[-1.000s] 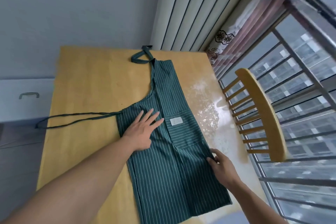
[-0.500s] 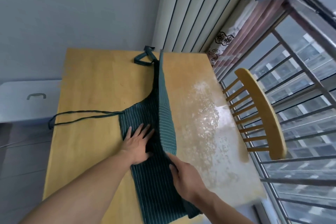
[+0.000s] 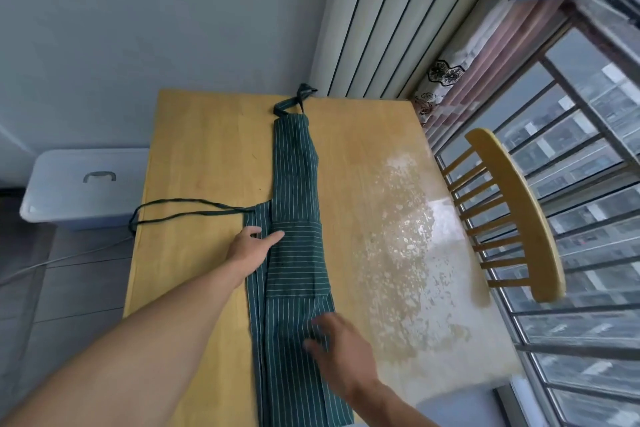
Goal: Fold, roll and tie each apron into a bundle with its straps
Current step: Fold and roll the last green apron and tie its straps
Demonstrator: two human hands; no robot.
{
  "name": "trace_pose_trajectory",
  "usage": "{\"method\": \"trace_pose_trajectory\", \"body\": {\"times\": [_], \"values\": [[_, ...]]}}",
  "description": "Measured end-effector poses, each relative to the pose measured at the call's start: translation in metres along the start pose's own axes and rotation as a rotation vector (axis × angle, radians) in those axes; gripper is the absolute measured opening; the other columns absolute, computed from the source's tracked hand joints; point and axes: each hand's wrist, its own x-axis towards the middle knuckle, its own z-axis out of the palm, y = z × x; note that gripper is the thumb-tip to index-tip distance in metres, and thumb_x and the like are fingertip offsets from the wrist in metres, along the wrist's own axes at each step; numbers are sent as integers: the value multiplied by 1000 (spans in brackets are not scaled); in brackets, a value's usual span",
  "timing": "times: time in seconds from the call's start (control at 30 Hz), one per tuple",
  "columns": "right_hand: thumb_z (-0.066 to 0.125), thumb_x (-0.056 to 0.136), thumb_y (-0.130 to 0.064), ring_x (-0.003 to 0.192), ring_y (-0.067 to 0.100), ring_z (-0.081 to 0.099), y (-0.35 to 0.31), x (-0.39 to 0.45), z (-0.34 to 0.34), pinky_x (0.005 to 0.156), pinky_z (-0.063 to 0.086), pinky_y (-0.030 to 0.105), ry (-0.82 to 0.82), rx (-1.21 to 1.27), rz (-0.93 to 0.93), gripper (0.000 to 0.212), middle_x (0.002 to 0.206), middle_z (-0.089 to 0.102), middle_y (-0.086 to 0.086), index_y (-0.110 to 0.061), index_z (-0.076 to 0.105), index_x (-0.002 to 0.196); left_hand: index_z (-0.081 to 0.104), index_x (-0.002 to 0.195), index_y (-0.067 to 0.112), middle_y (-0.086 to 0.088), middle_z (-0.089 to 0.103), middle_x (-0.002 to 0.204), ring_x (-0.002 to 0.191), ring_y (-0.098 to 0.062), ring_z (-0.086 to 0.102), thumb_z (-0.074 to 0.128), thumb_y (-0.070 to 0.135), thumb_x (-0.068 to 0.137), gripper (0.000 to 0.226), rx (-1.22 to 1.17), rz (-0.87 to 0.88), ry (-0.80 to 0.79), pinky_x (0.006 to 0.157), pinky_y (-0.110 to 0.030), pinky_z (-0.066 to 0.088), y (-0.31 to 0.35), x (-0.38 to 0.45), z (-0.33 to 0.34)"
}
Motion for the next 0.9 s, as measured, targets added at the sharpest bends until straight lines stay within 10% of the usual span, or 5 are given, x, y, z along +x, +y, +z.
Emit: {"method": "trace_pose_trajectory", "body": {"times": [0.1, 0.37, 0.63, 0.8, 0.9], "values": [[66, 88, -62, 99, 5, 60, 25, -1, 2, 78, 51, 30, 103, 141, 318, 56, 122, 55, -14, -37, 41, 131, 55, 134, 13, 0, 60, 126, 112, -22, 58, 76, 52, 85, 66, 58, -24, -33, 93, -33, 46, 5, 6, 12], [75, 82, -55, 96, 13, 65, 28, 22, 12, 86, 57, 40, 78, 244, 387, 58, 119, 61, -7, -34, 45, 128, 52, 81, 11, -5, 60, 76, 69, -23, 54, 61, 10, 90, 12, -22, 12, 54, 65, -32, 40, -9, 0, -1], [71, 87, -53, 81, 11, 66, 9, 38, 7, 69, 53, 29, -117, 87, 403, 30, 93, 68, -9, -28, 60, 99, 42, 117, 16, -5, 62, 104, 73, -15, 58, 78, 14, 86, 48, 140, 9, 184, 57, -28, 46, -9, -11, -11], [67, 97, -36, 73, 15, 59, 18, 32, 8, 58, 41, 25, -195, 410, 392, 23, 84, 65, 1, -15, 60, 93, 25, 157, 25, -5, 43, 152, 133, -27, 50, 79, 21, 86, 89, 536, 443, 348, 106, -39, 48, -15, -28, 4], [66, 99, -32, 93, 24, 62, 24, 20, 13, 71, 40, 30, -210, 686, 494, 20, 106, 70, 9, -14, 58, 96, 16, 161, 33, 4, 4, 171, 158, -22, 1, 54, 43, 102, 71, 877, 659, -35, 128, -47, 8, -3, -29, 25]]}}
